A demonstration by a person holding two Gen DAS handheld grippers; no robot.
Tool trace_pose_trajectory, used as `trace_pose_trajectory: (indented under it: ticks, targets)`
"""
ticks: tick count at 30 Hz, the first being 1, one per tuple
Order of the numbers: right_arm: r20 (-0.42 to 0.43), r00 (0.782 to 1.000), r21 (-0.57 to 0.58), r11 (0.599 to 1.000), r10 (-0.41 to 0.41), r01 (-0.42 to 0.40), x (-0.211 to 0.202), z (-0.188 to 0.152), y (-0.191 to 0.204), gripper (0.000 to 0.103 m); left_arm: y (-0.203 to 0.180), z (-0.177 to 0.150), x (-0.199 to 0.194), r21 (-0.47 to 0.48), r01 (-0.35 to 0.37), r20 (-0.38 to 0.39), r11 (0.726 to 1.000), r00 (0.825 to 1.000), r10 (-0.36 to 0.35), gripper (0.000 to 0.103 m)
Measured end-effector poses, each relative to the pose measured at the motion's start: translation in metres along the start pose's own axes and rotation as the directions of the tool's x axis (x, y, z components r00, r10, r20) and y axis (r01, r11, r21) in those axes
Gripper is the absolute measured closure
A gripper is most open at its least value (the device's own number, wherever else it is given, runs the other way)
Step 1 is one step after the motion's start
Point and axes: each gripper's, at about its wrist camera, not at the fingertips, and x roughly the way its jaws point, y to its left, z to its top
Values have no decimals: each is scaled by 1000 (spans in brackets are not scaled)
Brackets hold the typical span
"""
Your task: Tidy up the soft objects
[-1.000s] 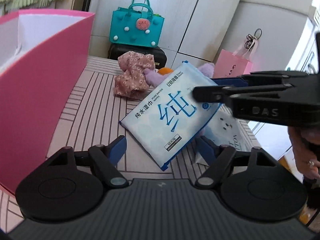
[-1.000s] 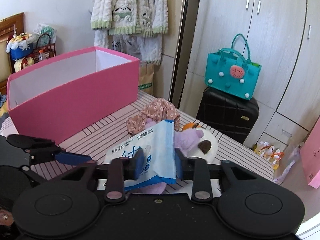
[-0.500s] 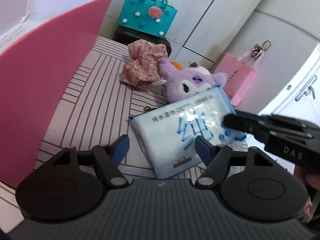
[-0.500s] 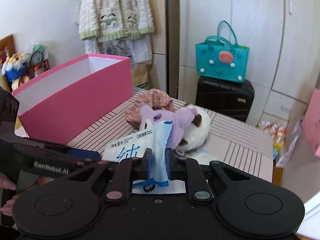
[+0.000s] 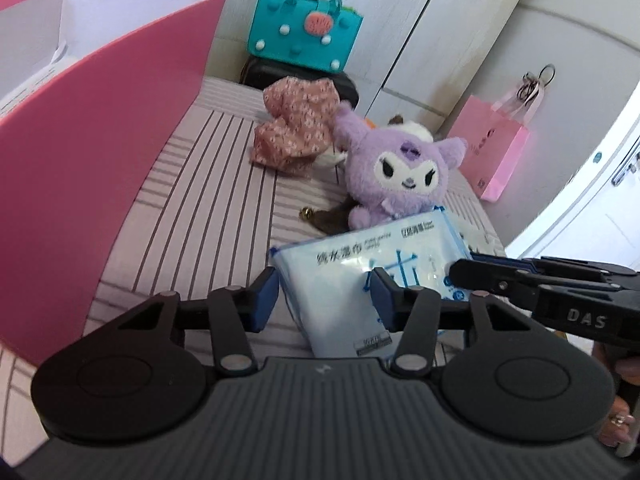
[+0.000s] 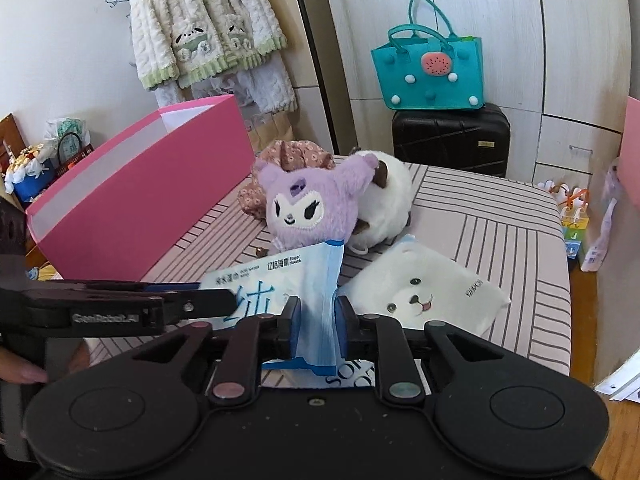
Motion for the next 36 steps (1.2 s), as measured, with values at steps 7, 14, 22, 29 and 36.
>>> trace_pose_trajectory:
  ticks: [7,14,22,29,36]
  targets:
    - [-9,1000,3,1000,16,-16,3,-6,-3,72,-5,-2,-10,39,-21,-87,999,996,24,49]
    - [-25,998,15,999,53,-52,8,-9,-4,69,3,1,-5,-47,58,-98,997,993,-63,55]
    - [-32,998,-5,998,58,-58,10,-11,3,71,9,-5,-8,-87,51,-59,995,997,-56,72]
    - [-50,999,-50,999,7,-9,8,-10,19,71,10,-9,-10,-106,66,-58,992,996,-72,78]
    - [-66,997,-110,993,-42,35,1,-12,34,71,6,-11,-25,-89,93,-41,992,994,-97,78]
